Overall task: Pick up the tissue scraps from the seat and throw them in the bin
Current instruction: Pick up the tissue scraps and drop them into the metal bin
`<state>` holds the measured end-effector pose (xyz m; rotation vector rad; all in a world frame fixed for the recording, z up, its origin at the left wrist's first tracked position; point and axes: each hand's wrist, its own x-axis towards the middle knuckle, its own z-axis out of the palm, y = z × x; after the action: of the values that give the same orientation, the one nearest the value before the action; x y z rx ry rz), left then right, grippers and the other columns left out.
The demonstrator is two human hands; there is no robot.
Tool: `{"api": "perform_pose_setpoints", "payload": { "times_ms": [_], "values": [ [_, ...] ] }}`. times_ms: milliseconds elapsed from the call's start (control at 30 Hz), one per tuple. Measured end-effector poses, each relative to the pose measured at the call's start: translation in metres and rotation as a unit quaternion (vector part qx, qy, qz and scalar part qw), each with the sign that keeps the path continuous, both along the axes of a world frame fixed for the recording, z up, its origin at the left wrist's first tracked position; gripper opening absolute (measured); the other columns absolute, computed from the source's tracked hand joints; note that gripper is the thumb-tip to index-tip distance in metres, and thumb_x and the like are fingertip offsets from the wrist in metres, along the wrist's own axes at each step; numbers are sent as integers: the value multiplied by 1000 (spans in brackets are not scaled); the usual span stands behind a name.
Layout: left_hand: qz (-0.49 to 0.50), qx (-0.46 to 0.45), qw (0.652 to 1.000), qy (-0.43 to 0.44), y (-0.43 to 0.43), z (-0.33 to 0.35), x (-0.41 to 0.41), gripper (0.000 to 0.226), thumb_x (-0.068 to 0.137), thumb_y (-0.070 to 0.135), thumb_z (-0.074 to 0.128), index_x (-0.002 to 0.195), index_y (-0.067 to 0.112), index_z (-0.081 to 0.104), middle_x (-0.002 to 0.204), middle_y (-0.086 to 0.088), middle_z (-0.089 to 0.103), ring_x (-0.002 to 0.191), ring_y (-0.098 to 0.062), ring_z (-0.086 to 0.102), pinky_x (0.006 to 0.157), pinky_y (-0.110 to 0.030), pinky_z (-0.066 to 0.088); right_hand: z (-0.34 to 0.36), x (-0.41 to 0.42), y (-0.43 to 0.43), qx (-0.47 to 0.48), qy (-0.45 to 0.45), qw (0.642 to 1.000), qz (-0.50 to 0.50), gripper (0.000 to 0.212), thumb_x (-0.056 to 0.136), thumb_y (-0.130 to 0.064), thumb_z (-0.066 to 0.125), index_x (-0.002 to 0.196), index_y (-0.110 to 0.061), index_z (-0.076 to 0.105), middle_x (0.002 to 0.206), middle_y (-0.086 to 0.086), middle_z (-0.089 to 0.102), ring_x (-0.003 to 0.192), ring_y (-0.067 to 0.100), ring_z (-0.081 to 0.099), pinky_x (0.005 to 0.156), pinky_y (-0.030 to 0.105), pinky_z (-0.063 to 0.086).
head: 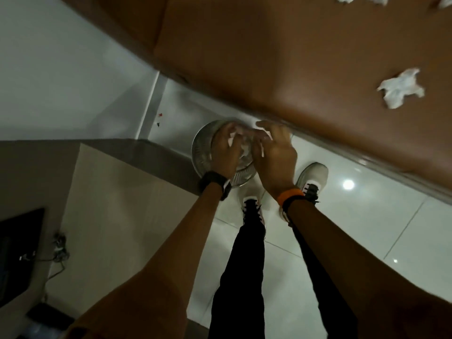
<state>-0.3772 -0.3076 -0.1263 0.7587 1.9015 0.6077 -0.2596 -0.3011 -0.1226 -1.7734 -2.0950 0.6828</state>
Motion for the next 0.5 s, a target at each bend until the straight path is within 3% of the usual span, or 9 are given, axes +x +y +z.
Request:
{"api": "perform_pose_setpoints", "payload": {
  "times_ms": [133, 267, 333, 400, 500],
  "values": [
    [-137, 130, 978, 87, 49, 35, 45, 37, 95, 19, 62, 132, 17, 56, 135, -8, 53, 125, -25, 51, 105, -44, 48, 34, 62, 40, 87, -19, 991, -97, 23, 88, -8, 67, 108, -13, 77, 135, 11, 63, 119, 34, 53, 91, 43, 49],
    [-192, 218, 936, 197, 124, 50, 88, 32, 86, 15, 63, 118, 17, 65, 131, -13, 52, 118, -31, 54, 95, -48, 52, 42, 126, 86, 15, -149, 972, -182, 23, 87, -20, 60, 105, -25, 72, 145, 15, 51, 127, 42, 50, 96, 51, 46],
    [-183, 260, 923, 217, 162, 53, 108, 29, 83, 5, 60, 110, 14, 68, 123, -14, 53, 111, -30, 55, 93, -49, 51, 43, 153, 104, -38, -124, 975, -180, 24, 84, -11, 62, 102, -20, 75, 133, 15, 59, 118, 42, 55, 93, 49, 51],
    [-203, 248, 912, 255, 196, 50, 120, 29, 86, 4, 58, 113, 12, 65, 128, -17, 50, 113, -33, 53, 95, -46, 51, 46, 171, 120, -66, -75, 984, -151, 25, 84, 1, 61, 97, -12, 77, 119, 15, 66, 111, 39, 60, 89, 45, 55],
    [-273, 146, 905, 291, 242, 44, 132, 40, 92, 10, 60, 132, 11, 57, 146, -28, 38, 131, -47, 43, 108, -56, 44, 57, 193, 153, -65, -24, 988, -140, 33, 82, 10, 54, 94, -8, 78, 111, 13, 71, 108, 33, 65, 90, 46, 57]
  ]
}}
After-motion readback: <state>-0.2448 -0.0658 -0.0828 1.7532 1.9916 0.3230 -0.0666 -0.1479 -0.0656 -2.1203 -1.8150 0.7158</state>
